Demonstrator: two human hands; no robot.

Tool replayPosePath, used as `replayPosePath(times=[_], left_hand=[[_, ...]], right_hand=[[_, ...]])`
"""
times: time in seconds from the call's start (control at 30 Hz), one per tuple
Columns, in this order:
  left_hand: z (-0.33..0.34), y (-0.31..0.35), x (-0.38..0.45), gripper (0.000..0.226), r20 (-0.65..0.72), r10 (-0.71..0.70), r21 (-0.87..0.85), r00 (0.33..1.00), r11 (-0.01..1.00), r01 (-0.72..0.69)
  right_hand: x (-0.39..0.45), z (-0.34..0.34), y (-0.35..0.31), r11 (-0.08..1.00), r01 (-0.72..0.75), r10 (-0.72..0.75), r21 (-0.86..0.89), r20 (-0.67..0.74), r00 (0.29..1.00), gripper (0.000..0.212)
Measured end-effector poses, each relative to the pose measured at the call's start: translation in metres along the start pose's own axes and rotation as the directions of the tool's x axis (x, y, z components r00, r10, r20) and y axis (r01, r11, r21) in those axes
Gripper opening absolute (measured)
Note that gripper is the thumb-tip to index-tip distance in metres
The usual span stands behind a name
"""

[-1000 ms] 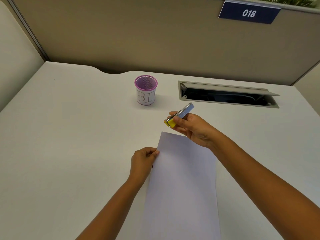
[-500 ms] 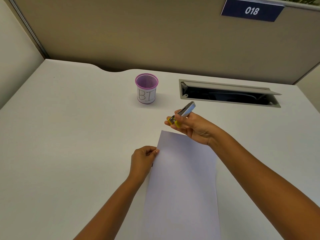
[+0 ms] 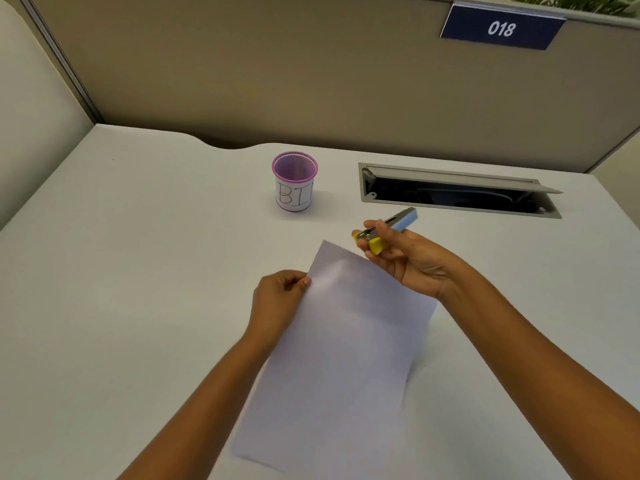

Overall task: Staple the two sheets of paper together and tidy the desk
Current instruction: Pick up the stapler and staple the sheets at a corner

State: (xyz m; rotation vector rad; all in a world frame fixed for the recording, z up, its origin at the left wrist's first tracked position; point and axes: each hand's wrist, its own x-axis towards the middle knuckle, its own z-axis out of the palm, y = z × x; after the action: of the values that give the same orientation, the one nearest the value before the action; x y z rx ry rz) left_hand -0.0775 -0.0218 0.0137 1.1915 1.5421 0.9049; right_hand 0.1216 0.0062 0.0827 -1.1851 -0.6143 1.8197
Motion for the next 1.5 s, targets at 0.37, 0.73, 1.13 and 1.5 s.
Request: replayPosePath(times=[0.37,0.73,1.13,1.5], left_hand=[[-0.018,0.078,0.021,0.011,0.143,0.159,0.156,0.977,0.971,-0.181],[0.019,0.099,0.011,0.024,0.524,0.123,0.477,0.843,0.777,-0.410],[0.068,0.082,0.000,0.019,0.575,0.188,0.505,0.796,0.684,-0.526],[0.081,0.071,-0.006,0.015,0.525,0.235,0.471,0.818,0.720,-0.509]], right_hand=[[-0.073,-0.039,-0.027,0.981,0.189,-0.185,-0.049,0.070,0.980,0.076],[-0.092,-0.072,0.036,0.926,0.291,-0.225,0.240,-0.266,0.937,0.043],[-0.081,-0.086,0.065,0.906,0.381,-0.424,-0.186,-0.375,0.825,0.046],[-0.072,-0.088,0.070,0.863,0.444,-0.504,-0.240,-0.372,0.779,0.025]])
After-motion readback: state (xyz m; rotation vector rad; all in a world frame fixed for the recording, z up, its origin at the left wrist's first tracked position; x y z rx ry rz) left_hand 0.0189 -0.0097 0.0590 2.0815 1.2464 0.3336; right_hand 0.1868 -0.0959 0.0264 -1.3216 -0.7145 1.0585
